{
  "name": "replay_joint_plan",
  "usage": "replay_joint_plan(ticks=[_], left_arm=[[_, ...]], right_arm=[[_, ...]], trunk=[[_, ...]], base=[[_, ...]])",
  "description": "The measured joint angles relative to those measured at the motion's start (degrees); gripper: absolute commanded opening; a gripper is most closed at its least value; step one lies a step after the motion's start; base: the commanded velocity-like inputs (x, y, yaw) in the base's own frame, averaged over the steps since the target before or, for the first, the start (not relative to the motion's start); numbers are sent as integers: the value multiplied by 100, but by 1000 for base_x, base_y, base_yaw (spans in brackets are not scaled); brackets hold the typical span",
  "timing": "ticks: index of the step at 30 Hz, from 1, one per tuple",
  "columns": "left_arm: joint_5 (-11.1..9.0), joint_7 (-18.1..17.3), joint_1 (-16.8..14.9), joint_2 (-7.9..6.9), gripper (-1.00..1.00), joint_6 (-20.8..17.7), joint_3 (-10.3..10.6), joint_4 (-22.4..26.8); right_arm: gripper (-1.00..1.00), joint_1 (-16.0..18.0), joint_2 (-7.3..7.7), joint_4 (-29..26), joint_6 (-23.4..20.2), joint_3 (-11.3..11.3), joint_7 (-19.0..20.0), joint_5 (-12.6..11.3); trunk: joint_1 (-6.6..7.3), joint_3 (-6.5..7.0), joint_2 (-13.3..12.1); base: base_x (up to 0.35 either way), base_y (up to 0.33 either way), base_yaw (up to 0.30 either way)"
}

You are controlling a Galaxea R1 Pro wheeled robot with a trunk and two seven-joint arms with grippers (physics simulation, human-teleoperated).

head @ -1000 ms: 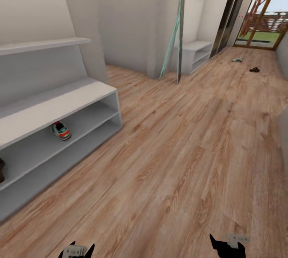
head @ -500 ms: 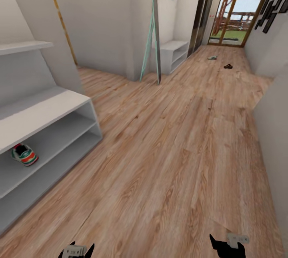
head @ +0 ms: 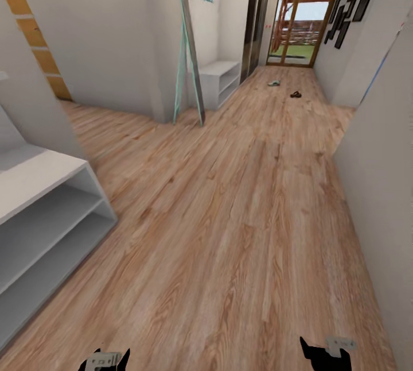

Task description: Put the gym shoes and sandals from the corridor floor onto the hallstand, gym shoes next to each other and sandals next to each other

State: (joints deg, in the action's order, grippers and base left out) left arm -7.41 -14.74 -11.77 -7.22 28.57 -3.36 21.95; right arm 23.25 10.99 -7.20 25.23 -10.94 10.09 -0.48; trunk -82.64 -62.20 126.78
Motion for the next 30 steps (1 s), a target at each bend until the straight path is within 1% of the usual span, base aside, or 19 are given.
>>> replay_joint_plan(ticks=[9, 30], left_arm=[[-3, 64, -5, 2, 100, -3, 11, -2], [-2, 66, 1, 8, 100, -1, 11, -2]], right_arm=[[100, 0, -106, 1, 2, 1, -13, 1], [100, -3, -114, 1, 3, 8, -8, 0]], trunk=[[0, 62, 0], [0, 242, 0]], base=[[340, 0, -175], [340, 0, -79]])
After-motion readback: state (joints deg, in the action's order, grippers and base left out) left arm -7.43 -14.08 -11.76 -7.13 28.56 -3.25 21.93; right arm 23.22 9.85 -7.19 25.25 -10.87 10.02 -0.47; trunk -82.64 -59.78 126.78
